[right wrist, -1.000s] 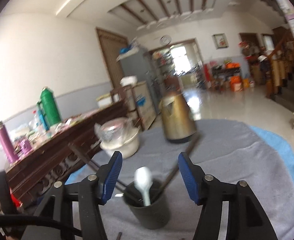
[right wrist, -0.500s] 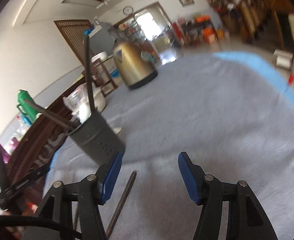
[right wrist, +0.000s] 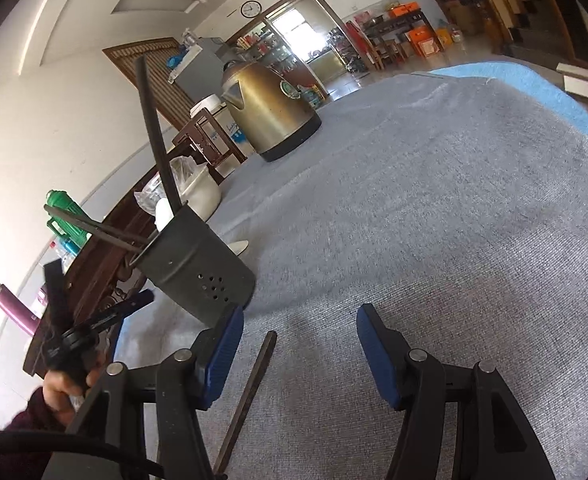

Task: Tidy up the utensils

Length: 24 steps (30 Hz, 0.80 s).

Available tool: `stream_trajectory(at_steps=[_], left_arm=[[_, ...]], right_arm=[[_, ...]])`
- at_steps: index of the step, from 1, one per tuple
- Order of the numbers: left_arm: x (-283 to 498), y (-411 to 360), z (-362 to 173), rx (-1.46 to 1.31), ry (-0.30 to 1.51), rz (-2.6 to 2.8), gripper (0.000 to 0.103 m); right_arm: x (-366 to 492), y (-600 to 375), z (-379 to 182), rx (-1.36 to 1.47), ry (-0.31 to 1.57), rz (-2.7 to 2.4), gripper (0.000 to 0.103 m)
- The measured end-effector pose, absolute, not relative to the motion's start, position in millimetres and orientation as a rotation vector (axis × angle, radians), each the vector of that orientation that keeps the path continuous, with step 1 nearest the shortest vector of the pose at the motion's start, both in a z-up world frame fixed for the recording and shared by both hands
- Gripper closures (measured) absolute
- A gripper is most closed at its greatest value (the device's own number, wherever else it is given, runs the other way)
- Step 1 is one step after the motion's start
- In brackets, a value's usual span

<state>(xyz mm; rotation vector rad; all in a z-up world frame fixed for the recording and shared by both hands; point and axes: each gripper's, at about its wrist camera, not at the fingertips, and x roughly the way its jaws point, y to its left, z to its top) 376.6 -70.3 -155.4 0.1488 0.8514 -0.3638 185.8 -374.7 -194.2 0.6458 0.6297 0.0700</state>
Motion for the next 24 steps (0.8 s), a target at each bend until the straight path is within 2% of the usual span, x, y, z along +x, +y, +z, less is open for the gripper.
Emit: stream_trajectory(at_steps=[11, 20, 22, 24], left_arm=[[416.9, -103.9, -178.1, 0.31, 0.879, -0.445, 0.057], [427.0, -100.1, -182.9, 0.263, 0.906, -0.516, 0.057], [424.7, -100.3, -182.9, 0.274, 0.921, -0.525, 0.059], [422.3, -100.8, -181.1, 0.29, 0.926, -0.54, 0.069]], right_arm=[[189.4, -370.8, -194.1, 0.624, 0.662, 0.073, 0.04], [190.7, -371.0, -195.8, 0.63, 0.68, 0.06, 0.04], [190.5, -371.1, -196.1, 0.631, 0.681, 0.053, 0.04], [190.7, -371.1, -196.2, 0.632, 0.681, 0.05, 0.04]])
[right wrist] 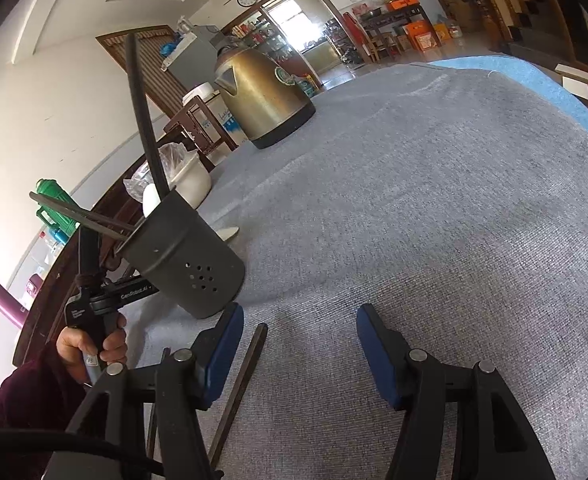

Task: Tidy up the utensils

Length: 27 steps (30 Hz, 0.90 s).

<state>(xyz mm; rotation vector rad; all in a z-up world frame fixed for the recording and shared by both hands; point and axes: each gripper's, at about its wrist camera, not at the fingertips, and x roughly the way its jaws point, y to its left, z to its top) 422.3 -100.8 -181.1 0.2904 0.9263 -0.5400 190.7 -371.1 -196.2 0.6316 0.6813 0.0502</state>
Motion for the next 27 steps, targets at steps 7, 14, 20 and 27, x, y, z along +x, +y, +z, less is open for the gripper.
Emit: stream_trajectory(at_steps=[7, 14, 20, 27], left_arm=[[410.8, -108.8, -178.9, 0.347, 0.937, -0.594, 0.094], [398.0, -103.9, -179.0, 0.353, 0.968, -0.583, 0.098], [389.2, -83.5, -171.9, 0.268, 1.05, -0.514, 0.101], [347.7, -55.3, -150.6, 0.133, 1.074, -0.519, 0.101]], right_arm=[[189.8, -374.1, -198.0, 0.642, 0.682, 0.03, 0.04], [188.8, -374.3, -197.1, 0.643, 0.678, 0.019, 0.04], [186.7, -374.3, -197.7, 0.646, 0.675, 0.01, 0.04], [186.0, -374.1, -197.3, 0.649, 0.673, 0.007, 0.04]])
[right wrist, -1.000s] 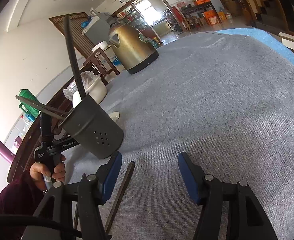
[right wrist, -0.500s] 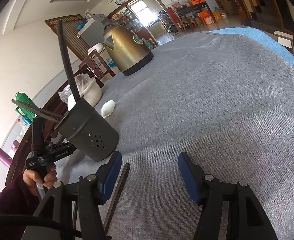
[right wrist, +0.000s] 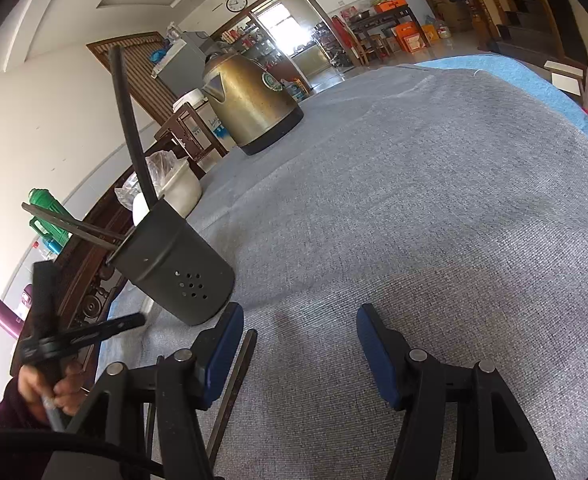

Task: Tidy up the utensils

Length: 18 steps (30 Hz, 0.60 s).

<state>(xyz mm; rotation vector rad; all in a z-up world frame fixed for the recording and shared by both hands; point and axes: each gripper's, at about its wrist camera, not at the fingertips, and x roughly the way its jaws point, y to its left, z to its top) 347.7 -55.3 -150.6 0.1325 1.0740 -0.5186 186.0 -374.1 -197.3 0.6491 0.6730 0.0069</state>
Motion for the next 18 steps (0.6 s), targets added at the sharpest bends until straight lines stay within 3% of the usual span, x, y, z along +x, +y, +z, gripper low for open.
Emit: stream_trajectory(at_steps=[11, 18], left_arm=[[256.9, -34.8, -131.8, 0.024, 1.104, -0.516, 0.101], [220.6, -54.7, -89.1, 0.124, 1.023, -0.566, 0.101]], right_arm=[[184.7, -374.2, -197.2, 0.656, 0.669, 0.003, 0.04], [183.1, -373.8, -196.5, 0.656, 0.665, 0.009, 0.04]])
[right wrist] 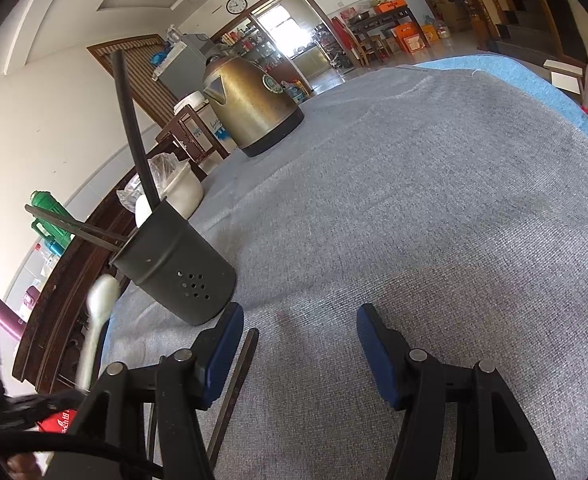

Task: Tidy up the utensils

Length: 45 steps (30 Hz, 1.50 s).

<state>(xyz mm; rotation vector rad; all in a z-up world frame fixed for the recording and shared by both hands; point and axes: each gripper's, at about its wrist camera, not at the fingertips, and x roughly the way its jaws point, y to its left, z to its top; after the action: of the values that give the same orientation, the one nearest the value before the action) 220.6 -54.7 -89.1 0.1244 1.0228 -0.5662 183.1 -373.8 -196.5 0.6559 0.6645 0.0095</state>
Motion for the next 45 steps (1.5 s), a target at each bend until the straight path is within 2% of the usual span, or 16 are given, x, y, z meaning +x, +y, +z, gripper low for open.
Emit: stream_trajectory(at_steps=[6, 13, 21, 27, 45], left_arm=[[218.0, -89.5, -47.7, 0.244, 0.975, -0.608, 0.101], [233.0, -111.9, -27.8, 0.189, 0.846, -0.596, 0.101], [291.3, -143.0, -37.7, -0.026, 0.84, -0.53, 0.101], [322.0, -165.3, -48.2, -0.088, 0.825, -0.5, 0.101], [329.3, -210.5, -101.0, 0.24, 0.944, -0.415, 0.101]], right_arm=[[180.8, -375.0, -196.1, 0.661, 0.655, 0.013, 0.04], [178.4, -378.1, -196.4, 0.678, 0.65, 0.026, 0.04], [180.3, -376.8, -196.0, 0.671, 0.652, 0.031, 0.04], [181.4, -377.6, -196.2, 0.673, 0.654, 0.034, 0.04], [181.6, -381.0, -197.6, 0.694, 0.65, 0.039, 0.04]])
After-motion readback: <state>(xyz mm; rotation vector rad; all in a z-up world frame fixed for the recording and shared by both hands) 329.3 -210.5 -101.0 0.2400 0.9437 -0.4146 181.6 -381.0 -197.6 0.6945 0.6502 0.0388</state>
